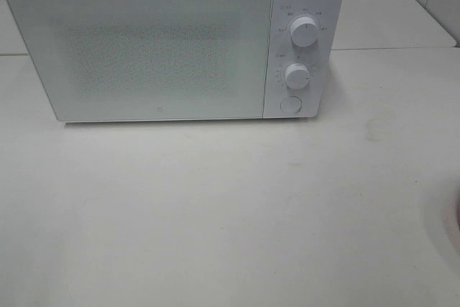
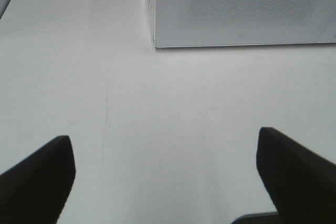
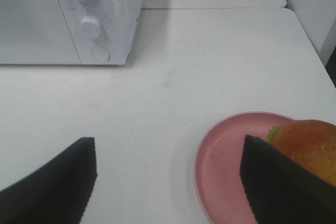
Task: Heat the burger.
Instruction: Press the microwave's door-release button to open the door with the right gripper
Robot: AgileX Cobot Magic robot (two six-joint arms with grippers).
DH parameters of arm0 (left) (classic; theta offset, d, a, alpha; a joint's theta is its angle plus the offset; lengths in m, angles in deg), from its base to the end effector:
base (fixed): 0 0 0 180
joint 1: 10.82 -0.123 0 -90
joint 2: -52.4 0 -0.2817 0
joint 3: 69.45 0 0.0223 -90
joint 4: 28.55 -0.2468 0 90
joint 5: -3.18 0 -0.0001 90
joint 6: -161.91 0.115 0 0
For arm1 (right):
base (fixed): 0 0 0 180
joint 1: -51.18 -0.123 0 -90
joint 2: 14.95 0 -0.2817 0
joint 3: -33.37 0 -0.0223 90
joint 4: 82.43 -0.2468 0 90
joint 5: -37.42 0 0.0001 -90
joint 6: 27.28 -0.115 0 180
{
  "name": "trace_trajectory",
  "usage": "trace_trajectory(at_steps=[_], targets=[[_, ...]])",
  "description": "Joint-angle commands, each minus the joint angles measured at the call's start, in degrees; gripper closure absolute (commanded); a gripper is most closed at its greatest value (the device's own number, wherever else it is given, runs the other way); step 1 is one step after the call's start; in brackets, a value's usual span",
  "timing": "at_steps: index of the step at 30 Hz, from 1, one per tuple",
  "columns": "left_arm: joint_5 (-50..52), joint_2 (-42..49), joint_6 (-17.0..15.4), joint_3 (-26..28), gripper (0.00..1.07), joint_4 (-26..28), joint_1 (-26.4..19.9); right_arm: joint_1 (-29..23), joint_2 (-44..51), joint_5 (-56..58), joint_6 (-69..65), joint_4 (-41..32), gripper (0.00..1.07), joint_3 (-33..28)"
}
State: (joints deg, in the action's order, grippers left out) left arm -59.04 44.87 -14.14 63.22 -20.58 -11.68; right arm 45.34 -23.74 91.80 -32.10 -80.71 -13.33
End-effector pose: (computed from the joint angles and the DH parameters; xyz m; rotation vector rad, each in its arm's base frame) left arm 0.0117 -0.0139 0.2686 0.0656 2.0364 -0.1136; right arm 0.0206 -0.0007 0.2851 -0.0174 1.9182 0.0900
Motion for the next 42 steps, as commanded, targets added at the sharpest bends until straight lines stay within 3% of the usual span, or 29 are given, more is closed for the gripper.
trace_trajectory(at_steps=[1,42], targets=[[0.8,1.3,0.2,-0.2,0.20,0.3,0.2,0.3,-3.1,-4.6,-0.6,0.3,0.32,0.8],[0.8,0.9,0.2,-0.2,0.20,0.3,0.2,0.3,-44.3,-45.6,-0.6,0.3,0.32,0.7]])
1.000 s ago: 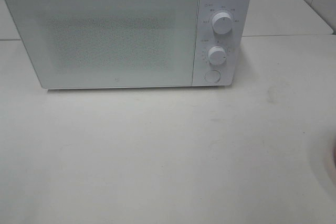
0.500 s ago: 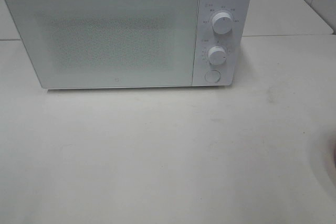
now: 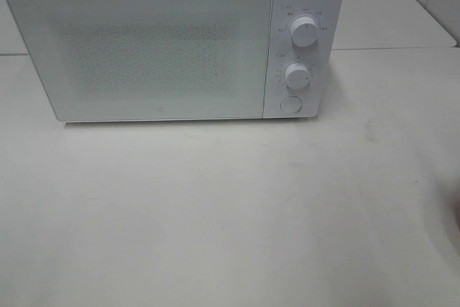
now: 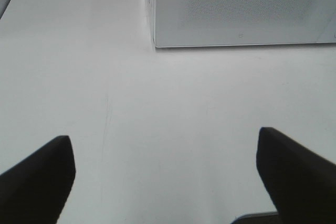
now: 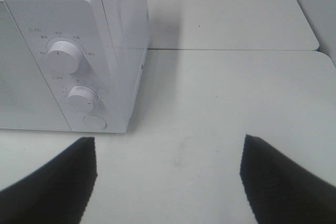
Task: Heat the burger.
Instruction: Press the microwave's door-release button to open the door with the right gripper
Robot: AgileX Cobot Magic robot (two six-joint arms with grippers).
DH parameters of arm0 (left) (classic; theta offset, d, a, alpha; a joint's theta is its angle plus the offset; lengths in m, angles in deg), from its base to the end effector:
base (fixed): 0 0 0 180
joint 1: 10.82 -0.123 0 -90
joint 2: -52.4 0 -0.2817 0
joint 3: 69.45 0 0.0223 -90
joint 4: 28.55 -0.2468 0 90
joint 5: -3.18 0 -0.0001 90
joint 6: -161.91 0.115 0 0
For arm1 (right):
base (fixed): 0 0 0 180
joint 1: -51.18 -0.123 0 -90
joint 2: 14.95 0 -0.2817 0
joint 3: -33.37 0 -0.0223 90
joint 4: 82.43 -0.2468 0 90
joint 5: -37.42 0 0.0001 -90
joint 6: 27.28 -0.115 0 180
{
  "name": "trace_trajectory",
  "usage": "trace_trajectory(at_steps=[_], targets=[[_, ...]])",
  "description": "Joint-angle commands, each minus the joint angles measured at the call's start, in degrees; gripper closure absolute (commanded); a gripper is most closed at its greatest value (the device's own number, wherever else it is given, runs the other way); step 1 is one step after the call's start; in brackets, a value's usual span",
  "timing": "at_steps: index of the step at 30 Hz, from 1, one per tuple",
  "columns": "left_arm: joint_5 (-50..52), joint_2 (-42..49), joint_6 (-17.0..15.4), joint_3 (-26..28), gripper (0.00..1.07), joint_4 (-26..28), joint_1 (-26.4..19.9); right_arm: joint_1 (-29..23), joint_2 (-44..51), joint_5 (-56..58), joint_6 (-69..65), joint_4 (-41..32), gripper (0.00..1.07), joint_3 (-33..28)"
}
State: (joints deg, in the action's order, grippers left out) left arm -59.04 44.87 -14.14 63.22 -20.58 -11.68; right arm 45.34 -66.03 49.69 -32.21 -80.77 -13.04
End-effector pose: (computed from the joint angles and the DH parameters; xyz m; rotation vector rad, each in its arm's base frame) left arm 0.0117 -0.0139 0.2686 0.0656 2.0364 -0.1136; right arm 0.1780 0.0175 0.2931 -0.0382 1.9165 0.1016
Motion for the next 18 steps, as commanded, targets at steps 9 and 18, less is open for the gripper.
trace_trajectory(at_steps=[9,18], targets=[[0.8,0.9,0.2,-0.2,0.20,0.3,0.2,0.3,-10.9,-12.3,-0.9,0.3,0.32,0.5],[0.8,0.9,0.2,-0.2,0.20,0.3,0.2,0.3,-18.5,-23.3,-0.9,0.3,0.32,0.5]])
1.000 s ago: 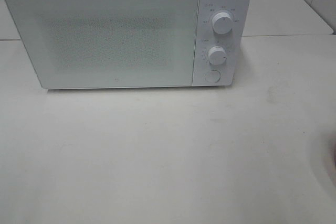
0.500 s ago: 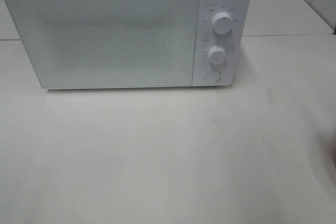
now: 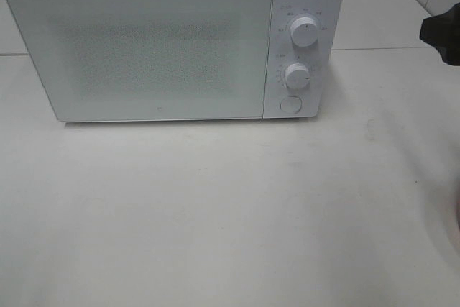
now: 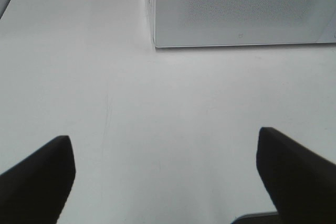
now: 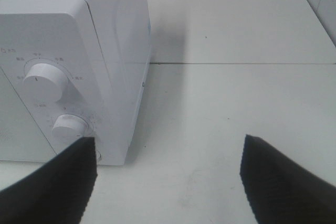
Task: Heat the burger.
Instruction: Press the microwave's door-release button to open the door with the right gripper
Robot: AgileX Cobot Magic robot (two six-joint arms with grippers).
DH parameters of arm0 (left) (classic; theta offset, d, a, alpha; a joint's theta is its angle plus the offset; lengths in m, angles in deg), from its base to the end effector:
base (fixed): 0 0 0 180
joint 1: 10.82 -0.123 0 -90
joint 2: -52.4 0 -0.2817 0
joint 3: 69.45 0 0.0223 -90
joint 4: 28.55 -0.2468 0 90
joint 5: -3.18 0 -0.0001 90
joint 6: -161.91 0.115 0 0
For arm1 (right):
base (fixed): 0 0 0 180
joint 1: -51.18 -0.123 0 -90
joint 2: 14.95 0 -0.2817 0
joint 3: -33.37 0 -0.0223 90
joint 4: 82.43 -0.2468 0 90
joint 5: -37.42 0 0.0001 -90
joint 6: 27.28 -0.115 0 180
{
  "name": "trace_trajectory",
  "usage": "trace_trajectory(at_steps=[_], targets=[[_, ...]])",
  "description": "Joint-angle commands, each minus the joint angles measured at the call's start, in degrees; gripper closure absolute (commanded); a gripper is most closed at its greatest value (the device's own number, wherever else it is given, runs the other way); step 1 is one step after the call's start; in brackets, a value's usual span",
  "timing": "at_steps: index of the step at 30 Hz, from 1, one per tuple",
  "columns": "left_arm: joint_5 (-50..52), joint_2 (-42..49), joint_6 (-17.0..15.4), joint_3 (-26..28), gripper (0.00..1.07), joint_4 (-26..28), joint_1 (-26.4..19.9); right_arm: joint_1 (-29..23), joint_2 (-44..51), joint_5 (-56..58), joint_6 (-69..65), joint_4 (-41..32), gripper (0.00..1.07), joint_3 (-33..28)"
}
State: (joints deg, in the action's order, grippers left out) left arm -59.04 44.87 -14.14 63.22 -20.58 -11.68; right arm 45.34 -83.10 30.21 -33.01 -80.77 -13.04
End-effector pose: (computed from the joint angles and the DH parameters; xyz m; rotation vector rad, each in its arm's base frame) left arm 0.0117 -0.0139 0.2686 0.0656 2.0364 -0.1136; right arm 0.2374 0.0247 0.2678 -0.0313 1.8752 0.1227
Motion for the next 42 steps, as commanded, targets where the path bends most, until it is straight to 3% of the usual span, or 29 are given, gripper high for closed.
trace_trajectory(at_steps=[1,8,13,15,23,42], targets=[[0.8,0.9,0.2,-0.2,0.20,0.3,0.2,0.3,-2.2,-4.5,-0.1,0.3,0.32,0.5],[0.8,0.9,0.2,-0.2,0.20,0.3,0.2,0.3,-6.2,-16.7,2.2,-0.1,0.32,-3.2],[0.8,0.9,0.2,-0.2,0.20,0.3,0.2,-1.2,-9.1,-28.8,7.3,-7.6,0.32,-7.8],[0.8,0.9,0.2,-0.2,0.20,0.3,0.2,-4.7,-10.5,-35.2,13.3,-14.3,0.32,-10.2],[0.8,0.9,0.2,-0.2,0.20,0.3,0.2,-15.3,-15.5,-49.1,20.4,-28.8,0.32,-13.6],[0.8,0.9,0.2,-0.2,0.20,0.3,0.2,-33.2,-31.7,-73.1,21.0,-40.6,0.32,-13.5]])
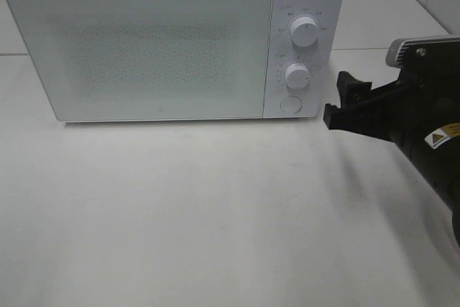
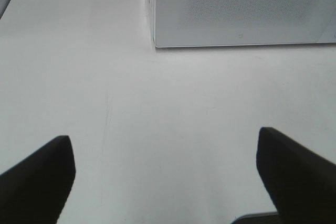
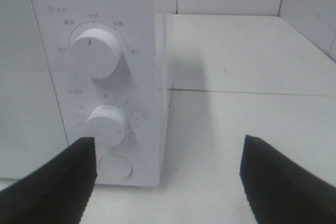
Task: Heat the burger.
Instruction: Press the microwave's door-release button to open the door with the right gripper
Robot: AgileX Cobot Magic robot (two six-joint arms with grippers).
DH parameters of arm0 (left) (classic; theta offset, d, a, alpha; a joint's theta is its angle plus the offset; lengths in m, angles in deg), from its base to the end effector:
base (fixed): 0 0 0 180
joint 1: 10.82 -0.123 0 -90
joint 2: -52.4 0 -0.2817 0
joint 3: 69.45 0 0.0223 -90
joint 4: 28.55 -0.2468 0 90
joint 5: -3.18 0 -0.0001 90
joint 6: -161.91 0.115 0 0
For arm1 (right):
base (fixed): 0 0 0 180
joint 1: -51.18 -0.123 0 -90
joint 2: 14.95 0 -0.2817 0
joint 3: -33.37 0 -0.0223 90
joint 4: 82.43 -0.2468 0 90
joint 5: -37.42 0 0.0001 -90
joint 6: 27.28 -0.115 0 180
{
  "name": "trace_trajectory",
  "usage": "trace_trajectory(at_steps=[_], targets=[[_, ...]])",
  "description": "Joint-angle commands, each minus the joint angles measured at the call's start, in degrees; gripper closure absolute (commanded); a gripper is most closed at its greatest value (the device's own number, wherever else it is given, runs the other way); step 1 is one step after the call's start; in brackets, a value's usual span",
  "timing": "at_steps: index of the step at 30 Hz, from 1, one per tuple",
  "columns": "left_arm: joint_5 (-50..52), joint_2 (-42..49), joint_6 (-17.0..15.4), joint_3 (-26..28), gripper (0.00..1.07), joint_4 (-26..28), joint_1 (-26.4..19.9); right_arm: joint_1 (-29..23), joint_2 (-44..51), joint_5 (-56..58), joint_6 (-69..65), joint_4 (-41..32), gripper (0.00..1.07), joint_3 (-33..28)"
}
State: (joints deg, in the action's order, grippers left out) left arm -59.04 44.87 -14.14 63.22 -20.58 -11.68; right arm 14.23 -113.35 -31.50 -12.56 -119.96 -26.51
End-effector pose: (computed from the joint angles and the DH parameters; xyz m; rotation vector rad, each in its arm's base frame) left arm 0.0117 -0.0139 0.2686 0.0656 2.0364 -0.1136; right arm 0.2371 0.0966 0.1736 -0.0556 1.6302 0.0077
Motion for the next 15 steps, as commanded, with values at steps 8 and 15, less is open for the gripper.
trace_trajectory(at_steps=[8,15], targets=[[0.8,0.9,0.2,-0.2,0.20,0.3,0.2,-6.0,-5.8,-11.5,0.6,-3.7,0.32,1.6],[0.8,0.9,0.2,-0.2,0.20,0.3,0.2,-9.8,-8.7,-11.4,0.5,-7.2,0.32,2.9]])
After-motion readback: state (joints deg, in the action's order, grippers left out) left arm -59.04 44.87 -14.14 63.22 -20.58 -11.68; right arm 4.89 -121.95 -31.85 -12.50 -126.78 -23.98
